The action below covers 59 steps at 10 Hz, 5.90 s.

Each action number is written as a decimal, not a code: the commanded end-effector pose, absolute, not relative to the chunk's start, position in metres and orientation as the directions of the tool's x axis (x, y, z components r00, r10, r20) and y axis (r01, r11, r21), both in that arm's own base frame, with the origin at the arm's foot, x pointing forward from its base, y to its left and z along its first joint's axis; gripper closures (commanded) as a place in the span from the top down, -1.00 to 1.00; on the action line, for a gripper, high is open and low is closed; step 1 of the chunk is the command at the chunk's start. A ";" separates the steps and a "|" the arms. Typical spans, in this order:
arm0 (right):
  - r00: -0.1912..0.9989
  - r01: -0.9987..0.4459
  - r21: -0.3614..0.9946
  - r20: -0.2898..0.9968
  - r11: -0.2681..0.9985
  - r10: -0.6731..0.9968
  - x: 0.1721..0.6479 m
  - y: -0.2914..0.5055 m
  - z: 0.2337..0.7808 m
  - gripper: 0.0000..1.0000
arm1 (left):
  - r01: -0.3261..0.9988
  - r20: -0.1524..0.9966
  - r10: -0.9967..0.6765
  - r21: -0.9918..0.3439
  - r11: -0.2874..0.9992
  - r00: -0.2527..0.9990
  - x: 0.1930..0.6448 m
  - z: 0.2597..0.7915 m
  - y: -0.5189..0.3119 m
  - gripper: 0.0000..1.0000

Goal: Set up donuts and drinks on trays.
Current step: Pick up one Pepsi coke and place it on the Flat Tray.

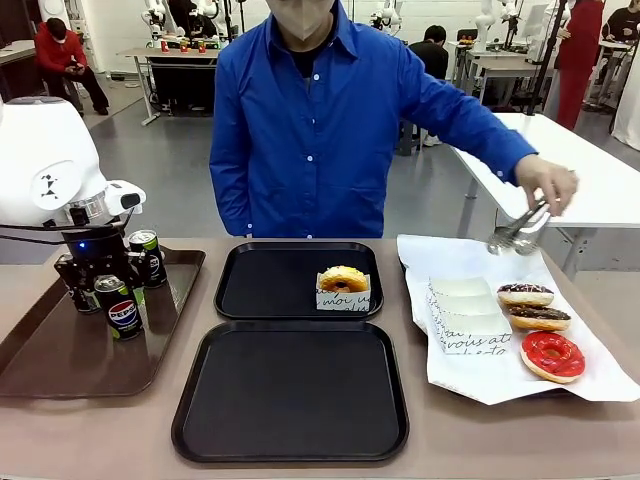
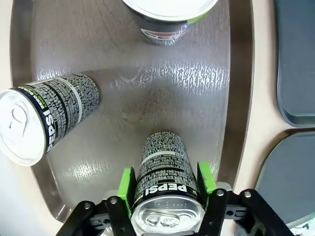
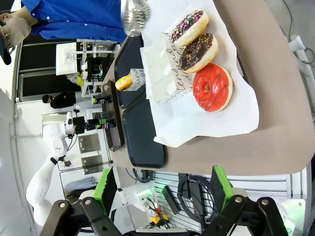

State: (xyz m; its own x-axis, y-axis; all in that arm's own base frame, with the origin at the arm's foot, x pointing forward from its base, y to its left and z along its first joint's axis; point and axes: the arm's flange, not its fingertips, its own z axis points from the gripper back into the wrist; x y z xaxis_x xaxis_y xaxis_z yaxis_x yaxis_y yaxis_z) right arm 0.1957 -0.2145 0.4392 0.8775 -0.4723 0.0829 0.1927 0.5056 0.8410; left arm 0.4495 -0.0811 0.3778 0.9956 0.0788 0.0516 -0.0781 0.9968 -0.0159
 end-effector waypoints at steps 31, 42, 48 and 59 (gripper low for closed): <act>0.880 0.194 0.843 0.077 0.501 -0.469 0.195 -0.214 0.438 1.00 | 0.471 0.026 -0.470 -0.079 0.879 0.882 0.354 0.539 -0.117 0.16; 0.880 0.194 0.843 0.077 0.501 -0.469 0.195 -0.214 0.438 1.00 | 0.426 0.081 -0.420 -0.088 0.900 0.904 0.411 0.534 -0.137 0.16; 0.880 0.194 0.843 0.077 0.501 -0.469 0.195 -0.214 0.438 1.00 | 0.420 0.054 -0.417 -0.063 0.905 0.907 0.445 0.520 -0.183 0.16; 0.880 0.194 0.843 0.077 0.501 -0.469 0.195 -0.214 0.438 1.00 | 0.269 0.158 -0.269 0.026 0.963 0.950 0.541 0.421 -0.278 0.16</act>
State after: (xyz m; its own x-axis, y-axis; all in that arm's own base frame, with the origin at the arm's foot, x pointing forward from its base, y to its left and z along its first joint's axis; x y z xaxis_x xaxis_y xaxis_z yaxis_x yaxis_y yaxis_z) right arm 0.1955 -0.2148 0.4389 0.8774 -0.4724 0.0832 0.1911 0.5034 0.8426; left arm 0.5337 -0.2668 0.4190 0.9464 -0.2874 0.1475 0.2906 0.9568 0.0000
